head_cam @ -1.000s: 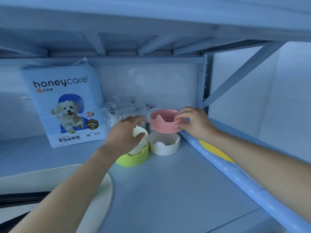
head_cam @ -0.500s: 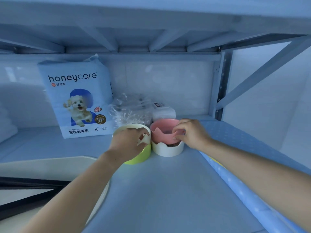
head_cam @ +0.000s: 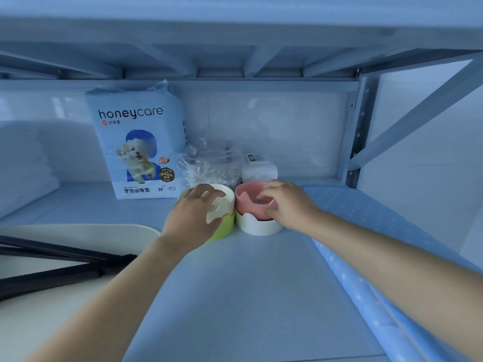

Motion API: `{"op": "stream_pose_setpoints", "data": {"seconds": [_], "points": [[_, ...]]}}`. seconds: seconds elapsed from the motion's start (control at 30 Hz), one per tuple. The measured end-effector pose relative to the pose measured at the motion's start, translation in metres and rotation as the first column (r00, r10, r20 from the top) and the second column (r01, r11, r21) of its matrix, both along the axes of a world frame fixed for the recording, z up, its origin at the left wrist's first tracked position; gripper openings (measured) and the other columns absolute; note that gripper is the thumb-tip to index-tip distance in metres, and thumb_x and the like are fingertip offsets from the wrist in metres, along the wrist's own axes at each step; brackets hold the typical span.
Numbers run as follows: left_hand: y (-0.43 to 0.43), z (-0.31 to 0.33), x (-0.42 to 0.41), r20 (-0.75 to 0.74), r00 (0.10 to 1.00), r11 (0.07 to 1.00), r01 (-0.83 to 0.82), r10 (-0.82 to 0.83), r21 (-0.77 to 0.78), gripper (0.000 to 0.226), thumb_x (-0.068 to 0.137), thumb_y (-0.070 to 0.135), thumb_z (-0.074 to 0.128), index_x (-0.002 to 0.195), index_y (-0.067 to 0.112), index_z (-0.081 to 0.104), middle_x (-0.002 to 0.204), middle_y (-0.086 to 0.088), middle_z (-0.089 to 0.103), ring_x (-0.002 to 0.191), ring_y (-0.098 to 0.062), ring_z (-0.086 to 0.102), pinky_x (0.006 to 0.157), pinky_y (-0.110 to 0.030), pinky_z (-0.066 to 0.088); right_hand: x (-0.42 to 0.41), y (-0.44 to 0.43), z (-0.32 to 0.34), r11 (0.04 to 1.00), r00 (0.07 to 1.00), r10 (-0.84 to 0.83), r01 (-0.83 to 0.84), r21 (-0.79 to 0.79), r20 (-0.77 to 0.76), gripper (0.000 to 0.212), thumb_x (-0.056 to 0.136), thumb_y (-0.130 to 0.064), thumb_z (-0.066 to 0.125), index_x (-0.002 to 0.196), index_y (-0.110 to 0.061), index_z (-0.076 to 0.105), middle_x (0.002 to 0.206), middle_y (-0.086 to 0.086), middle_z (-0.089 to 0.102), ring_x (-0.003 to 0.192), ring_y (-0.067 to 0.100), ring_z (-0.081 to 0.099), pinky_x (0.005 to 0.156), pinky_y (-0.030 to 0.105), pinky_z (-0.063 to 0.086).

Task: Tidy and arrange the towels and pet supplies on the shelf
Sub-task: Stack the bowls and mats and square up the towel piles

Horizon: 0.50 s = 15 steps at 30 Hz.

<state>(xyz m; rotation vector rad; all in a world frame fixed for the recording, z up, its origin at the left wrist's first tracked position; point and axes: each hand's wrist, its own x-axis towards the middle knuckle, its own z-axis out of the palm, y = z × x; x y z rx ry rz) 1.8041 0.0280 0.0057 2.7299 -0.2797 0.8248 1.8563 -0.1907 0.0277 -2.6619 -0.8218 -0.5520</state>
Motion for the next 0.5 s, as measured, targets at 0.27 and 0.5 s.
{"op": "stream_pose_setpoints", "data": {"seconds": [0.27, 0.5], "points": [[0.020, -0.010, -0.057, -0.065, 0.985, 0.987, -0.164, 0.163, -0.008, 0.046, 0.084, 0.031, 0.061, 0.127, 0.036, 0.047, 0.132, 0.014, 0.040, 0.120, -0.012, 0.043, 0.083, -0.035, 0.050, -0.035, 0.040, -0.006, 0.947, 0.953, 0.293, -0.300, 0.113, 0.073, 0.019, 0.081, -0.019, 0.070, 0.100, -0.015, 0.071, 0.107, -0.002, 0.065, 0.099, 0.013, 0.056, 0.088, 0.025, 0.040], [0.073, -0.022, -0.124, -0.161, 0.916, 0.929, -0.370, 0.368, 0.016, 0.031, 0.082, 0.031, 0.059, 0.112, 0.038, 0.056, 0.118, 0.018, 0.048, 0.109, -0.010, 0.050, 0.079, -0.029, 0.047, -0.074, 0.103, -0.012, 0.841, 0.845, 0.534, -0.529, 0.117, -0.019, 0.021, 0.081, -0.019, 0.071, 0.101, -0.014, 0.070, 0.106, -0.002, 0.065, 0.101, 0.013, 0.057, 0.091, 0.021, 0.039]]}}
